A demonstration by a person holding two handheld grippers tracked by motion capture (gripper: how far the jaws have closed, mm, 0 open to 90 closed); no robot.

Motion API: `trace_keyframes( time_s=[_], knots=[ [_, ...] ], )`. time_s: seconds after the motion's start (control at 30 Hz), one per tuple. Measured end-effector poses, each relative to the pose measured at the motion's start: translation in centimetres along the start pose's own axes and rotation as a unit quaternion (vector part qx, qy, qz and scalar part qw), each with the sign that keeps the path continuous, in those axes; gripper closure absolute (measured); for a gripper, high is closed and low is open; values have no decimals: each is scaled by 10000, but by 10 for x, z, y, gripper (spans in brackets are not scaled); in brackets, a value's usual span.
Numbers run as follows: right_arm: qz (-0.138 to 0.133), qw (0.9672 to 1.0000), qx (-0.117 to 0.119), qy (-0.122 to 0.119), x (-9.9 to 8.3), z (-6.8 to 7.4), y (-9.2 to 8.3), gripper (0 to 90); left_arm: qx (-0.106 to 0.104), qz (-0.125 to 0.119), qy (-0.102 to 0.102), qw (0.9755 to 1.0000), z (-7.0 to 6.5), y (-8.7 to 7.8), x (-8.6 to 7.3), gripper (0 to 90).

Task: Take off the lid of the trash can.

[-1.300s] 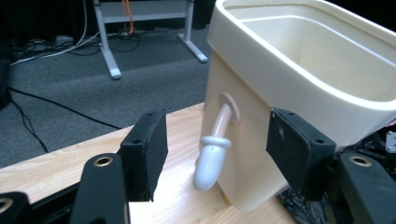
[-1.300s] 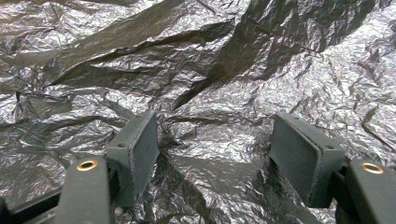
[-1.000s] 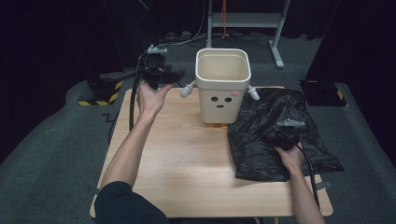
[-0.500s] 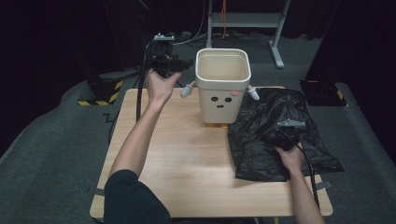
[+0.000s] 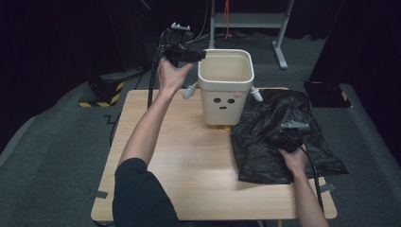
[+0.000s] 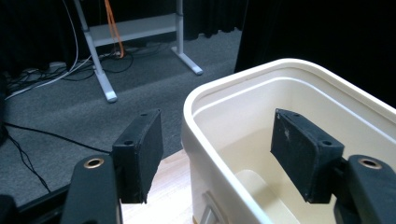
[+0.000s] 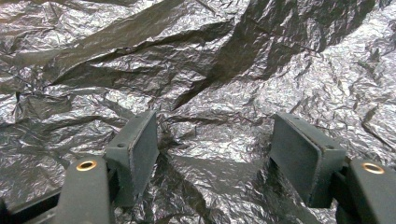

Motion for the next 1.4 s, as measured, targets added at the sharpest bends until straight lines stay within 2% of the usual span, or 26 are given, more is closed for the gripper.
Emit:
trace_keyframes(
  time_s=[0.1, 0.27, 0.5, 0.6, 0.73, 1.0, 1.1, 1.27, 1.4],
  knots=[
    [0, 10000, -1, -2, 0, 0, 0, 318, 94, 94, 43, 9999, 2, 9, 3, 369],
    [-2, 10000, 6, -5, 0, 0, 0, 318, 126, 16, -44, 9999, 7, 19, 8, 440],
    [-6, 10000, 6, -7, 0, 0, 0, 319, 216, 181, -68, 9996, 16, 37, 8, 510],
    [-5, 10000, 6, -8, 0, 0, 0, 319, 187, 184, -67, 9996, 16, 41, 8, 544],
    [-6, 10000, 7, -10, 0, 0, 0, 319, 296, 263, 85, 9992, 17, 47, 5, 571],
    [-6, 10000, 12, -13, 0, 0, 0, 319, 306, 390, 114, 9987, 18, 58, 2, 651],
    [-7, 10000, 12, -17, 0, 0, 0, 319, 277, 408, 46, 9988, 18, 59, 2, 675],
    [-5, 10000, 12, -15, 0, 0, 0, 319, 304, 519, 111, 9981, 16, 64, 0, 685],
    [-6, 10000, 12, -17, 0, 0, 0, 319, 285, 564, 84, 9980, 15, 68, -2, 682]
  ],
)
Point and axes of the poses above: each handheld gripper's, and its own axes: y roughly forward along the jaws, x roughly out of its top, z roughly to its left, the point moved 6 cm from there along y, roughly forward along the jaws, and after that the axes turned 7 degrees about -y, right-handed, at the moved point
